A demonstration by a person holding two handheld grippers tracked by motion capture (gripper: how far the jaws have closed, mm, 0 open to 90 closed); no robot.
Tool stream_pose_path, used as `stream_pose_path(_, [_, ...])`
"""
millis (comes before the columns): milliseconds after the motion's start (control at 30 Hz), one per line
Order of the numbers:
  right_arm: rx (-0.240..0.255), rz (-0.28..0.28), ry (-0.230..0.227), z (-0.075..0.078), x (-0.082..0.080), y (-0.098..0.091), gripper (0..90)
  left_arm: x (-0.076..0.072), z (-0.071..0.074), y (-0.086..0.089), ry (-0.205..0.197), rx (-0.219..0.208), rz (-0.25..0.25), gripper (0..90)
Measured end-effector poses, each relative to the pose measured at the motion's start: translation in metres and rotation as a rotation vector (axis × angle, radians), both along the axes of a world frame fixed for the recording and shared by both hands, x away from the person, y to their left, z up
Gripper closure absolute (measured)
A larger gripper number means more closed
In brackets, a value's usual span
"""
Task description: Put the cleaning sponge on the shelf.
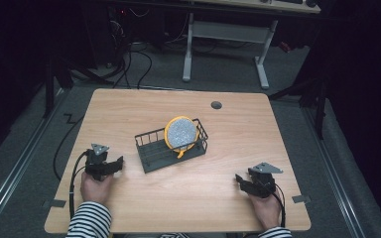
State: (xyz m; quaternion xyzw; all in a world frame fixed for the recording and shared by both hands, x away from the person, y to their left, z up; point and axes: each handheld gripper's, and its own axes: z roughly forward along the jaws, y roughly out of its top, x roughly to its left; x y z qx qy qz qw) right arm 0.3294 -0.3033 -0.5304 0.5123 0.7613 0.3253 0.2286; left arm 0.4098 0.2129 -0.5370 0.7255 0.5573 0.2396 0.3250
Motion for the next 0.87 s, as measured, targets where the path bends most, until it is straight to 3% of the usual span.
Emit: stream_pose_path(867, [-0.005, 0.008, 0.002, -0.0002, 0.0002, 0.0007, 36.0, -0.0012, 0.0001, -0.0004, -0.001, 0.003, 0.001, 27.9])
